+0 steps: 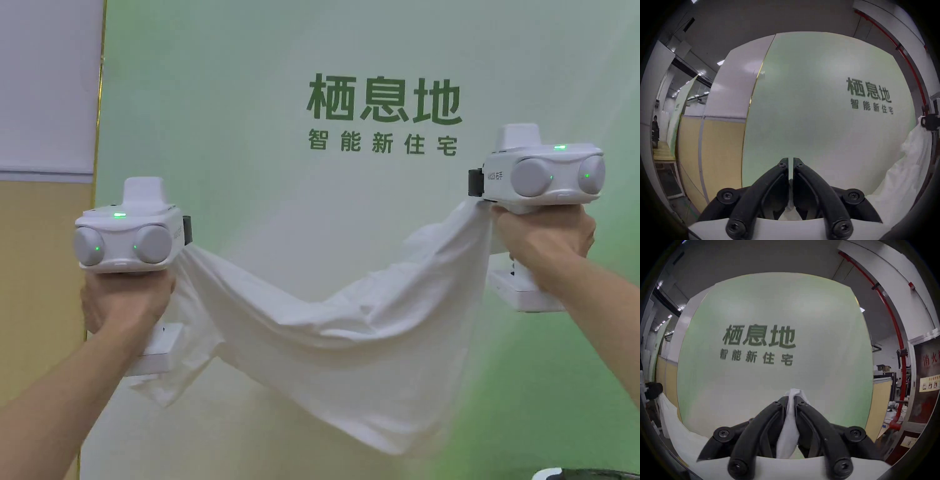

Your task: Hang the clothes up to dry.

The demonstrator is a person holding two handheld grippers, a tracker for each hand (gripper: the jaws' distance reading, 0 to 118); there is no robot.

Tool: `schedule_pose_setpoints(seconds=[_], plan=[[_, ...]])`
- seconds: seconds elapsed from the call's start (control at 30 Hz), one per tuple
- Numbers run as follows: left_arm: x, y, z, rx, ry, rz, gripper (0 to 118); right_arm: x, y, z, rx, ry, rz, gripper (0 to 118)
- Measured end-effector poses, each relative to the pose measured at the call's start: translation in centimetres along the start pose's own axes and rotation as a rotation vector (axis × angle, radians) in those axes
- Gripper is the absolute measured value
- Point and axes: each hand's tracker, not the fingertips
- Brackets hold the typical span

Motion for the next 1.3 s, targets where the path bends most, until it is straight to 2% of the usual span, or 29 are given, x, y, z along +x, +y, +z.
schedule_pose_setpoints(seconds=[0.1, 0.2, 0.3, 0.33, 0.4, 0.43, 0.53, 0.6, 0.7, 0.73, 0.8, 0.93, 1.0, 1.03, 1.1, 1.23, 1.3], plan=[[0.1, -3.6, -0.9, -0.032, -0.028, 0.009, 0, -0.9, -3.7, -1.1, -0.032, 0.027, 0.070, 10], [0.2, -7.7, -0.1, -0.108, -0.055, -0.008, 0, -0.7, -7.9, -0.9, -0.075, 0.048, 0.008, 10], [0.3, -12.0, 2.6, -0.143, -0.055, -0.043, 0, -0.8, -12.7, 1.2, -0.082, 0.056, 0.054, 10], [0.1, -13.3, 4.0, -0.138, -0.076, -0.049, 0, -0.7, -14.0, 2.3, -0.122, 0.098, 0.062, 10], [-0.1, -15.3, 6.6, -0.130, -0.082, -0.053, 0, -0.4, -16.3, 4.8, -0.108, 0.104, 0.045, 10], [-0.2, -15.9, 8.1, -0.152, -0.116, -0.058, 0, -0.4, -17.3, 6.2, -0.123, 0.116, 0.085, 10], [-0.5, -18.2, 12.9, -0.149, -0.117, -0.050, 0, 0.7, -19.7, 10.2, -0.163, 0.129, 0.003, 10], [-0.6, -19.8, 16.1, -0.165, -0.124, -0.099, 0, 1.4, -20.7, 13.6, -0.166, 0.142, 0.023, 10], [-1.3, -22.2, 21.1, -0.216, -0.179, -0.087, 0, 2.6, -22.5, 19.0, -0.168, 0.146, 0.038, 10], [-1.5, -23.2, 22.4, -0.228, -0.159, -0.076, 0, 2.9, -23.2, 20.8, -0.177, 0.161, 0.046, 10], [-2.2, -24.5, 24.8, -0.284, -0.193, -0.033, 0, 3.7, -24.4, 24.0, -0.214, 0.217, 0.012, 10], [-2.2, -26.5, 31.6, -0.324, -0.164, -0.059, 0, 4.7, -28.2, 29.7, -0.252, 0.198, 0.069, 10], [-2.7, -26.9, 33.8, -0.403, -0.172, -0.004, 0, 5.4, -29.8, 31.6, -0.321, 0.202, 0.097, 10], [-2.8, -26.9, 35.7, -0.414, -0.176, 0.041, 0, 5.9, -30.5, 32.6, -0.339, 0.197, 0.065, 10], [-3.1, -27.1, 37.7, -0.471, -0.178, 0.000, 0, 6.8, -31.9, 34.6, -0.374, 0.199, 0.013, 10], [-3.9, -27.5, 40.6, -0.584, -0.212, -0.031, 0, 8.2, -33.6, 37.1, -0.468, 0.191, -0.043, 10], [-4.4, -27.7, 41.7, -0.635, -0.231, -0.040, 0, 8.9, -33.9, 38.1, -0.509, 0.208, -0.015, 10]])
